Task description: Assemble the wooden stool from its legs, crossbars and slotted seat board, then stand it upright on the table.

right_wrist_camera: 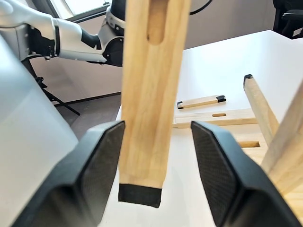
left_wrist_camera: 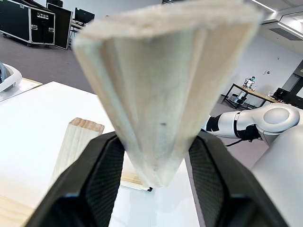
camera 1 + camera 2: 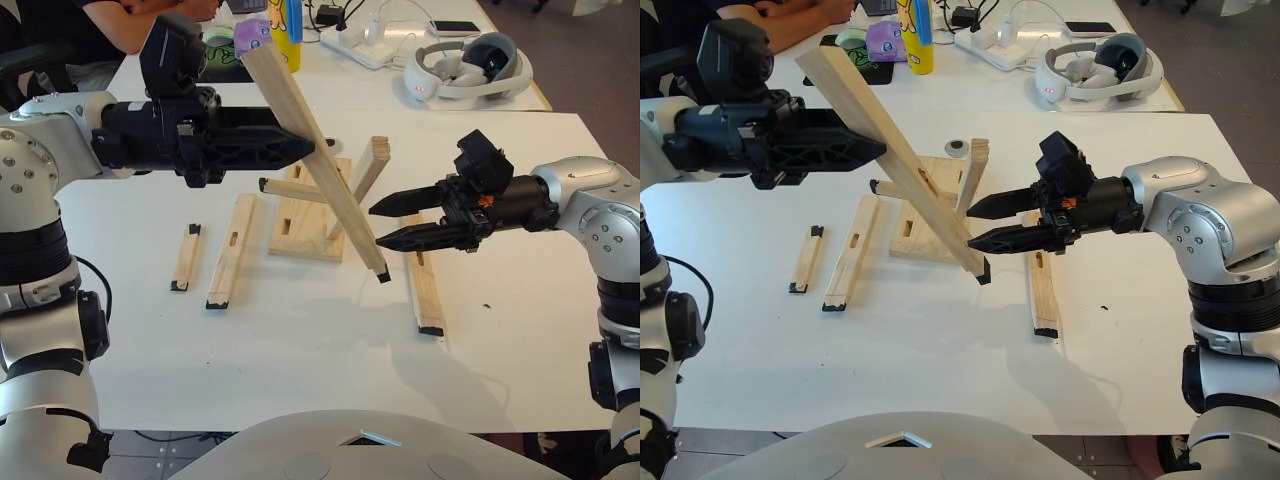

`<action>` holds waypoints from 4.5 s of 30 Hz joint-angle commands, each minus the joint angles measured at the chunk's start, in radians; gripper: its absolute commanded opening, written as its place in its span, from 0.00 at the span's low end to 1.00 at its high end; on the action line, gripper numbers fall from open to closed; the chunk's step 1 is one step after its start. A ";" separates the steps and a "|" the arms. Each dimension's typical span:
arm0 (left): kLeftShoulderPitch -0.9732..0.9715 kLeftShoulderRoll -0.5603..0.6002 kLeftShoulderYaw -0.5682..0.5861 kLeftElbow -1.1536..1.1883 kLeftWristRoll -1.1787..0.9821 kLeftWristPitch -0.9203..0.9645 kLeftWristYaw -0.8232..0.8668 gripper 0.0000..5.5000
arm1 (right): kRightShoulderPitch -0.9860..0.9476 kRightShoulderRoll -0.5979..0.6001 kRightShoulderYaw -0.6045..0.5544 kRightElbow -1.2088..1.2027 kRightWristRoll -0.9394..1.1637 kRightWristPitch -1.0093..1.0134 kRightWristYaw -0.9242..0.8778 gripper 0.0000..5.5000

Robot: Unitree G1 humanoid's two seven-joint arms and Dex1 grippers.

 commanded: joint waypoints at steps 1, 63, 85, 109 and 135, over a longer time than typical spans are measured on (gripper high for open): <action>0.046 0.019 0.045 -0.037 -0.022 0.005 0.038 0.38 | -0.011 -0.012 -0.022 0.024 -0.003 -0.005 0.016 0.47; 0.206 0.091 0.006 0.245 0.598 -0.616 -0.027 0.38 | 0.376 0.412 0.308 0.109 -0.925 -0.315 -0.861 0.00; 0.248 -0.021 -0.080 0.180 0.616 -0.725 -0.083 0.38 | 0.436 0.749 0.164 -0.017 -0.784 -0.183 -1.101 0.00; 0.233 0.007 -0.203 0.223 0.727 -0.821 -0.195 0.38 | 0.423 0.718 0.227 0.109 -0.781 -0.182 -1.037 0.00; -0.033 0.015 -0.329 0.477 0.867 -0.861 -0.419 0.38 | 0.415 0.735 0.241 0.116 -0.779 -0.158 -1.045 0.00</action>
